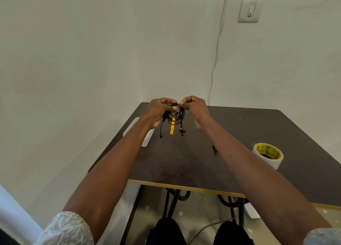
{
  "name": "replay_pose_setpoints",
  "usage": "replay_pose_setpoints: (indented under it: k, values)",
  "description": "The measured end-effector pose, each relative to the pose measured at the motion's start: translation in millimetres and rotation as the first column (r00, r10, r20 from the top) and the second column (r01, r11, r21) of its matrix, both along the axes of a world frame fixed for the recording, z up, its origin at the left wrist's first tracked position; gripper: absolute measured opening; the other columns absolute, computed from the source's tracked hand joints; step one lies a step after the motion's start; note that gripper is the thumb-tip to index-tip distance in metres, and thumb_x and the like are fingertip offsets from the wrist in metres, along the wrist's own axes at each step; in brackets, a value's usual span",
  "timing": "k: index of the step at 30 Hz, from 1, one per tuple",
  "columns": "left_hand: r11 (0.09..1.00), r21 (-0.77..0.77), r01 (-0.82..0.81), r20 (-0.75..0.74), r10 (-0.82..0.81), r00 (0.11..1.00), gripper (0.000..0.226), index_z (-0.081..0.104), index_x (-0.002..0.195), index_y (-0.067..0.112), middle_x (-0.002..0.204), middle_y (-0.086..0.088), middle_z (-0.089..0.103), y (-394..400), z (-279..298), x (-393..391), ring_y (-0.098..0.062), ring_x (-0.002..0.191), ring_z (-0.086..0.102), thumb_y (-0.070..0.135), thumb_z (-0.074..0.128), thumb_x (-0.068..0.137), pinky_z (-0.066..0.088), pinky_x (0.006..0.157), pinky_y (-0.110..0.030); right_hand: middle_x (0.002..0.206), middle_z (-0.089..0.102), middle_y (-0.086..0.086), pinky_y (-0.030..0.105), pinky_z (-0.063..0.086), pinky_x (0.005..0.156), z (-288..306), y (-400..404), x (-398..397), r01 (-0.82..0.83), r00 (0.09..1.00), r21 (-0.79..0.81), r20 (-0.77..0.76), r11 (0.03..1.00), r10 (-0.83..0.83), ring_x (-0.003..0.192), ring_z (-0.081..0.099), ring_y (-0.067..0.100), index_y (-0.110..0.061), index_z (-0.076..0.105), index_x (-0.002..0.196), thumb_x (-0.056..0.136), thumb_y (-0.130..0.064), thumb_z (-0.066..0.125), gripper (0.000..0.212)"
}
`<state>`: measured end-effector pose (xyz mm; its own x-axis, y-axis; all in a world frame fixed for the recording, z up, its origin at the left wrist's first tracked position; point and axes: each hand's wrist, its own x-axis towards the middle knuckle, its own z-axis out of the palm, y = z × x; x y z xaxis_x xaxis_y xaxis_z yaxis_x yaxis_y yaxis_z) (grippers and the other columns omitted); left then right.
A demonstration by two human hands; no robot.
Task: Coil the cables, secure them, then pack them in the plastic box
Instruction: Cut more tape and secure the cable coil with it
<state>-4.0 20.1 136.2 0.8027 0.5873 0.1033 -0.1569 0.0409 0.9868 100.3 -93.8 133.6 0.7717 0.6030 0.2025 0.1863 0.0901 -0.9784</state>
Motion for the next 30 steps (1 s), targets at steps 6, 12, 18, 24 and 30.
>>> replay_pose_setpoints:
  k: [6,12,18,24,30]
  values:
    - [0.994,0.114,0.001,0.0,0.0,1.0,0.025,0.067,0.099,-0.003,0.087,-0.011,0.07,0.3,4.1,-1.8,-0.011,0.066,0.069,-0.012,0.07,0.076,0.052,0.059,-0.018,0.073,0.064,0.002,0.024,0.038,0.06,6.0,2.7,0.6,-0.057,0.98,0.013,-0.192,0.998,0.058,0.063,0.057,0.011,-0.013,0.061,0.075,0.087,0.001,0.061,0.018]
    - [0.989,0.148,-0.007,0.018,0.004,1.0,0.024,0.066,0.094,0.004,0.087,-0.007,0.07,2.9,5.5,-3.0,-0.012,0.07,0.067,-0.011,0.07,0.076,0.051,0.059,-0.018,0.071,0.064,0.005,0.025,0.035,0.055,10.0,3.1,-2.7,-0.111,0.918,0.06,-0.376,0.992,0.126,0.062,0.057,0.015,-0.01,0.06,0.08,0.086,-0.001,0.063,0.011]
    - [0.991,0.13,0.044,0.066,-0.052,0.996,0.024,0.067,0.098,0.004,0.09,-0.008,0.069,2.2,8.2,-4.4,-0.013,0.076,0.069,-0.012,0.065,0.08,0.054,0.064,-0.023,0.07,0.059,0.005,0.025,0.036,0.052,14.2,0.8,-1.8,-0.159,0.89,0.019,-0.43,0.987,0.151,0.057,0.052,0.014,-0.011,0.056,0.081,0.081,0.005,0.06,0.016]
    - [0.979,0.183,0.087,0.047,-0.098,0.994,0.031,0.066,0.111,0.0,0.086,-0.003,0.071,3.0,8.2,-4.1,-0.009,0.072,0.067,-0.012,0.061,0.083,0.053,0.066,-0.02,0.073,0.061,0.006,0.026,0.038,0.055,16.3,-2.8,1.6,-0.202,0.909,-0.017,-0.375,0.979,0.181,0.062,0.055,0.016,-0.01,0.058,0.084,0.079,0.008,0.06,0.018]
    - [0.945,0.317,0.079,-0.021,-0.077,0.997,0.017,0.07,0.097,0.003,0.087,-0.007,0.069,3.6,10.4,0.8,-0.008,0.065,0.064,-0.007,0.065,0.083,0.051,0.066,-0.019,0.063,0.055,0.003,0.023,0.031,0.051,17.5,-1.5,5.6,-0.155,0.927,-0.153,-0.364,0.976,0.09,0.054,0.045,0.011,-0.009,0.059,0.074,0.079,0.007,0.059,0.016]
